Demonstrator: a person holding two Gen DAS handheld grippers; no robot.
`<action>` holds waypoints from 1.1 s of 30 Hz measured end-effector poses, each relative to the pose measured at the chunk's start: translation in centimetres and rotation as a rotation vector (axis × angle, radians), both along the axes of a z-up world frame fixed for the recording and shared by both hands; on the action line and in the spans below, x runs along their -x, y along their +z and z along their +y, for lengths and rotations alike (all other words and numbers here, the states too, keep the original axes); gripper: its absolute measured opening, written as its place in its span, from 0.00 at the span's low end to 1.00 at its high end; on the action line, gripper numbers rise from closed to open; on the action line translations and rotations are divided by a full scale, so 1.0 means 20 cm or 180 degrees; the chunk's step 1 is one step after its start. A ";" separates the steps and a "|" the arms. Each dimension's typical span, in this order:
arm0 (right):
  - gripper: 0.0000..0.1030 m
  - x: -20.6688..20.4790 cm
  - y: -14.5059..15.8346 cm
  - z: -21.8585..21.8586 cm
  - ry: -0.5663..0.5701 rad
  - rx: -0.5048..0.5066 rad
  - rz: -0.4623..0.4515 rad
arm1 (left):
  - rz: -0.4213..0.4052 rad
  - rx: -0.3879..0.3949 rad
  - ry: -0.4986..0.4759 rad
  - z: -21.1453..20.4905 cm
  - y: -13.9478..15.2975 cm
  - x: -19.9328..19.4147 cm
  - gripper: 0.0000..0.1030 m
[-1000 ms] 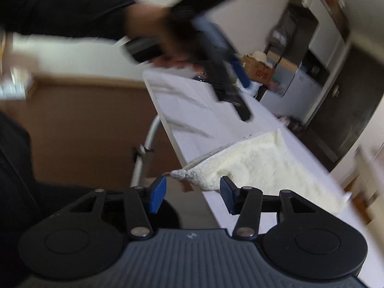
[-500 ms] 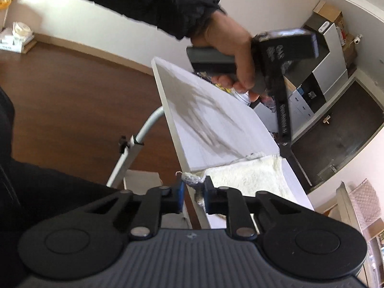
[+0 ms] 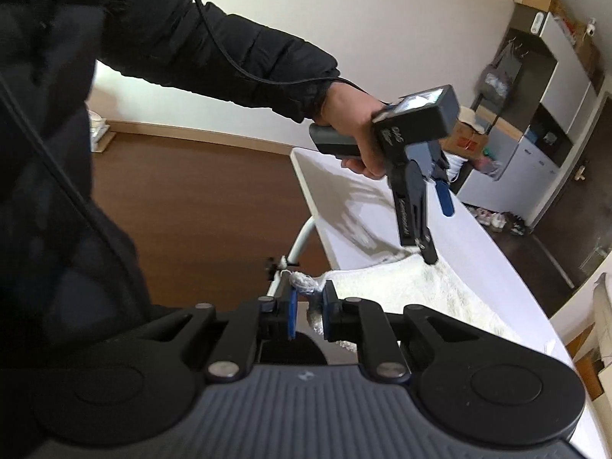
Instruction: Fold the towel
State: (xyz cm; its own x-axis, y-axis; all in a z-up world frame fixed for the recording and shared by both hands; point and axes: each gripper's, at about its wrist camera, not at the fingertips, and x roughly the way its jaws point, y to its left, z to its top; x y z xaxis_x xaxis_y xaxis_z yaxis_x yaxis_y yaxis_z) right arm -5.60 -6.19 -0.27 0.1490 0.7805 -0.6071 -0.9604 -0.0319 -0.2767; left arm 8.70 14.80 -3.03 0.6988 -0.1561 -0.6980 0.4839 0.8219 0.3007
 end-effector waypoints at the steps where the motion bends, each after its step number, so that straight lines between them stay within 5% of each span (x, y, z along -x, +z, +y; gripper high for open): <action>1: 0.13 -0.03 0.03 -0.02 0.0001 -0.0026 0.0053 | 0.0019 0.0013 0.0004 0.01 0.00 0.01 0.91; 6: 0.12 -0.21 0.19 -0.07 -0.0077 -0.0242 0.0105 | 0.0068 0.0085 0.0020 0.04 -0.01 0.04 0.91; 14: 0.11 -0.84 0.37 0.01 -0.0223 -0.0418 0.0313 | 0.0171 0.0341 0.0005 0.07 -0.02 0.04 0.91; 24: 0.11 -1.48 0.29 0.16 -0.0404 -0.0235 0.1023 | 0.0176 0.0690 0.0193 0.14 0.00 0.04 0.90; 33: 0.11 -1.81 0.11 0.14 -0.0800 -0.0158 0.1544 | -0.0035 0.0679 0.0416 0.21 0.06 0.07 0.90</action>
